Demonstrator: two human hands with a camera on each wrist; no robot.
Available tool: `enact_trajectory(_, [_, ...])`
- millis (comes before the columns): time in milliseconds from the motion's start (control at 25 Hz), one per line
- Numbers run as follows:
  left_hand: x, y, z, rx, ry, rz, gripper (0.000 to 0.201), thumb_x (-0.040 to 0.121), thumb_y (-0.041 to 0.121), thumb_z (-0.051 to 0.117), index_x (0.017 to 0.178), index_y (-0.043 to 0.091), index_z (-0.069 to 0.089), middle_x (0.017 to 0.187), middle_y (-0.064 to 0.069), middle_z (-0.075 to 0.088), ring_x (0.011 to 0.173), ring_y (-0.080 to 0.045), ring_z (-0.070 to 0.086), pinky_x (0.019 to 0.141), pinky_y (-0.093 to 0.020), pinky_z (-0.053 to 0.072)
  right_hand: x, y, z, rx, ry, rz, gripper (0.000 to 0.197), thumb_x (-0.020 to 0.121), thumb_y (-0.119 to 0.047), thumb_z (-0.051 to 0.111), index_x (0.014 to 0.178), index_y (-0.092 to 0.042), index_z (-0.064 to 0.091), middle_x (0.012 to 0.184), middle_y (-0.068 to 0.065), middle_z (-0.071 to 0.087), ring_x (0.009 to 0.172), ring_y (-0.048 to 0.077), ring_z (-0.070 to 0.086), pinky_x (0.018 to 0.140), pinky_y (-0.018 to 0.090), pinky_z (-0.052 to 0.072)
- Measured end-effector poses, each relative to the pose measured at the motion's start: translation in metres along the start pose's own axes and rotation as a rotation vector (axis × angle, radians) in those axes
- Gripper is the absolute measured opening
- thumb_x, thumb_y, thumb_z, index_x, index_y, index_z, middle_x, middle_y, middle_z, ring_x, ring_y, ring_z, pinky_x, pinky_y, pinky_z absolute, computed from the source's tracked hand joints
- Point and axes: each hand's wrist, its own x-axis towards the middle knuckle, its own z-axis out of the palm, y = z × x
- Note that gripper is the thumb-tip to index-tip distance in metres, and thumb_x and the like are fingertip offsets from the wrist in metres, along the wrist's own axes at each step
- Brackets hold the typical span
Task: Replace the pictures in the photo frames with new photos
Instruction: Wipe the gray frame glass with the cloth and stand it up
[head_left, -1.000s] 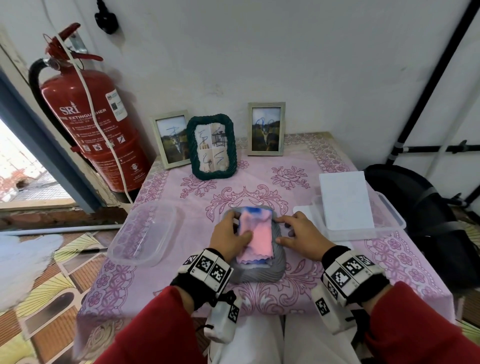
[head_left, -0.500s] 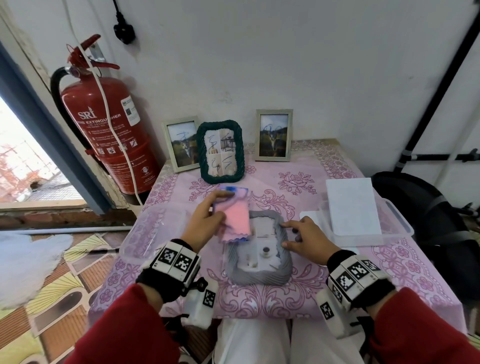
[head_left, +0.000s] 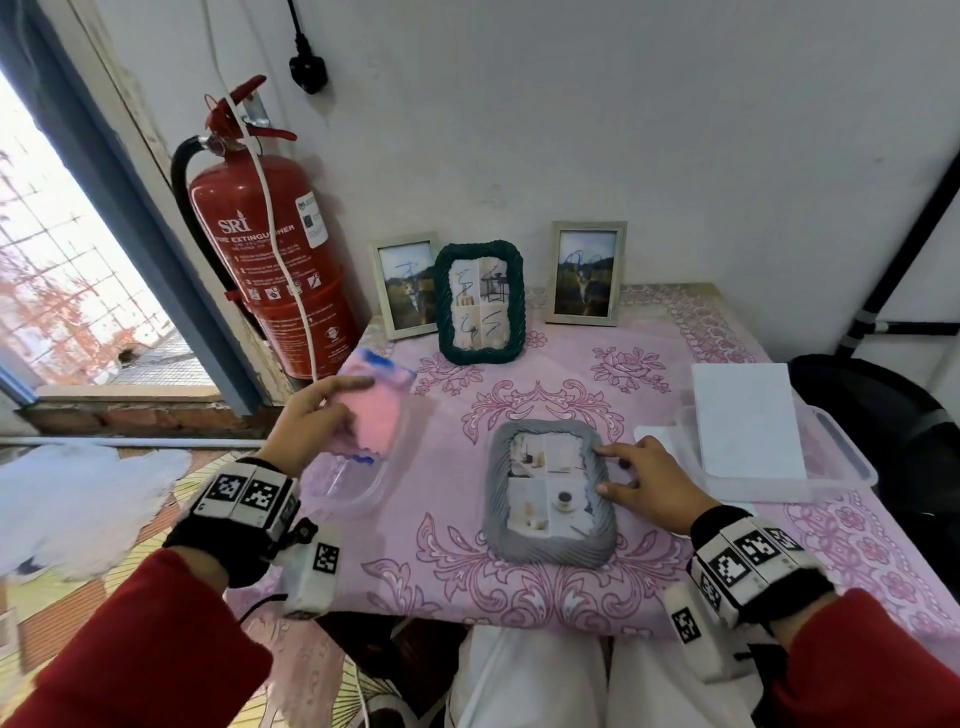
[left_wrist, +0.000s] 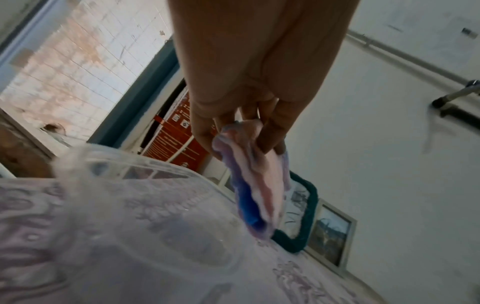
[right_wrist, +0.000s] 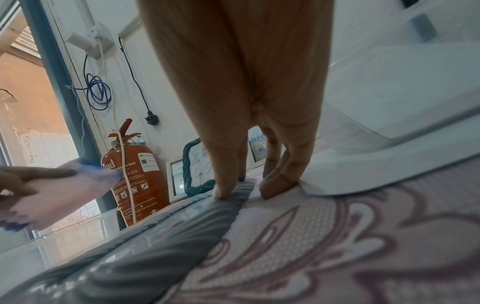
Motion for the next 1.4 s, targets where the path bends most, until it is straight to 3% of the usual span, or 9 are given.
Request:
enact_trajectory(160, [-0.001, -0.032, -0.009, 0.166, 0.022, -0.042, 0.029, 0.093, -0.005, 0.043, 0.115, 0.0, 0.06, 0.068, -0.01, 0.054, 0.036, -0.003, 0.055, 0.036, -0.015, 0.047, 0.0, -0.001, 0.0, -0.005, -0.009, 0.011, 0.056, 0.086, -0.022, 0.065, 0.137, -0.015, 0.044, 0.119, 0.015, 0.038, 0.114, 0.028, 0.049, 0.105, 0.035, 0.04])
enact_trajectory(360, [0.002, -0.053, -0.013, 0.387, -0.001, 0.065, 0.03, 0.092, -0.01, 0.042, 0.112, 0.0, 0.061, 0.108, -0.01, 0.055, 0.05, -0.003, 0.061, 0.044, -0.01, 0.048, -0.001, -0.001, 0.001, -0.018, -0.01, 0.015, 0.056, 0.087, -0.021, 0.064, 0.138, -0.015, 0.043, 0.114, 0.013, 0.038, 0.111, 0.029, 0.052, 0.105, 0.034, 0.039])
enact_trajectory(520, [0.005, -0.053, -0.009, 0.423, -0.087, 0.029, 0.029, 0.092, -0.005, 0.045, 0.113, 0.007, 0.061, 0.105, -0.015, 0.057, 0.053, -0.01, 0.06, 0.045, -0.012, 0.05, -0.002, -0.002, 0.0, -0.017, -0.012, 0.02, 0.056, 0.087, -0.021, 0.064, 0.138, -0.015, 0.043, 0.117, 0.015, 0.039, 0.109, 0.03, 0.053, 0.105, 0.033, 0.039])
enact_trajectory(600, [0.006, -0.054, -0.005, 0.529, -0.041, 0.021, 0.031, 0.087, -0.003, 0.055, 0.114, 0.01, 0.062, 0.12, -0.016, 0.05, 0.081, -0.014, 0.064, 0.069, -0.019, 0.055, -0.002, -0.003, 0.0, -0.016, -0.011, 0.02, 0.055, 0.087, -0.021, 0.064, 0.138, -0.015, 0.043, 0.12, 0.017, 0.039, 0.11, 0.03, 0.053, 0.105, 0.033, 0.039])
enact_trajectory(720, [0.005, -0.055, -0.001, 0.733, 0.048, 0.158, 0.035, 0.082, 0.007, 0.065, 0.116, 0.015, 0.064, 0.13, -0.006, 0.05, 0.118, -0.022, 0.047, 0.104, -0.032, 0.036, -0.003, -0.003, 0.0, -0.021, -0.012, 0.02, 0.055, 0.088, -0.022, 0.063, 0.138, -0.015, 0.043, 0.12, 0.017, 0.039, 0.11, 0.03, 0.053, 0.105, 0.033, 0.039])
enact_trajectory(840, [0.001, -0.056, 0.001, 0.712, -0.139, 0.081, 0.041, 0.086, 0.019, 0.064, 0.126, 0.019, 0.058, 0.128, -0.004, 0.059, 0.101, -0.017, 0.058, 0.091, -0.019, 0.037, -0.004, -0.004, 0.0, -0.018, -0.014, 0.025, 0.055, 0.088, -0.022, 0.063, 0.139, -0.016, 0.042, 0.12, 0.016, 0.039, 0.109, 0.03, 0.054, 0.103, 0.031, 0.039])
enact_trajectory(960, [0.001, -0.061, 0.003, 0.859, -0.223, 0.045, 0.047, 0.088, 0.025, 0.06, 0.134, 0.022, 0.05, 0.143, 0.0, 0.047, 0.124, -0.02, 0.05, 0.107, -0.023, 0.029, -0.004, -0.005, 0.0, -0.026, -0.009, 0.021, 0.055, 0.088, -0.022, 0.063, 0.139, -0.016, 0.042, 0.12, 0.016, 0.039, 0.108, 0.03, 0.054, 0.102, 0.03, 0.039])
enact_trajectory(1240, [-0.001, -0.063, 0.011, 0.831, -0.166, 0.045, 0.045, 0.086, 0.021, 0.062, 0.13, 0.018, 0.053, 0.137, -0.003, 0.051, 0.127, -0.02, 0.045, 0.106, -0.026, 0.029, -0.006, -0.006, -0.001, -0.027, -0.009, 0.023, 0.055, 0.088, -0.021, 0.062, 0.139, -0.016, 0.042, 0.12, 0.017, 0.038, 0.107, 0.03, 0.055, 0.102, 0.03, 0.039])
enact_trajectory(1400, [-0.004, -0.048, 0.016, 0.703, 0.058, 0.17, 0.035, 0.088, 0.019, 0.06, 0.123, 0.013, 0.058, 0.126, -0.007, 0.058, 0.113, -0.022, 0.053, 0.097, -0.029, 0.038, -0.006, -0.006, -0.001, -0.016, -0.022, 0.029, 0.055, 0.088, -0.021, 0.062, 0.139, -0.016, 0.042, 0.121, 0.017, 0.038, 0.109, 0.03, 0.054, 0.103, 0.03, 0.039])
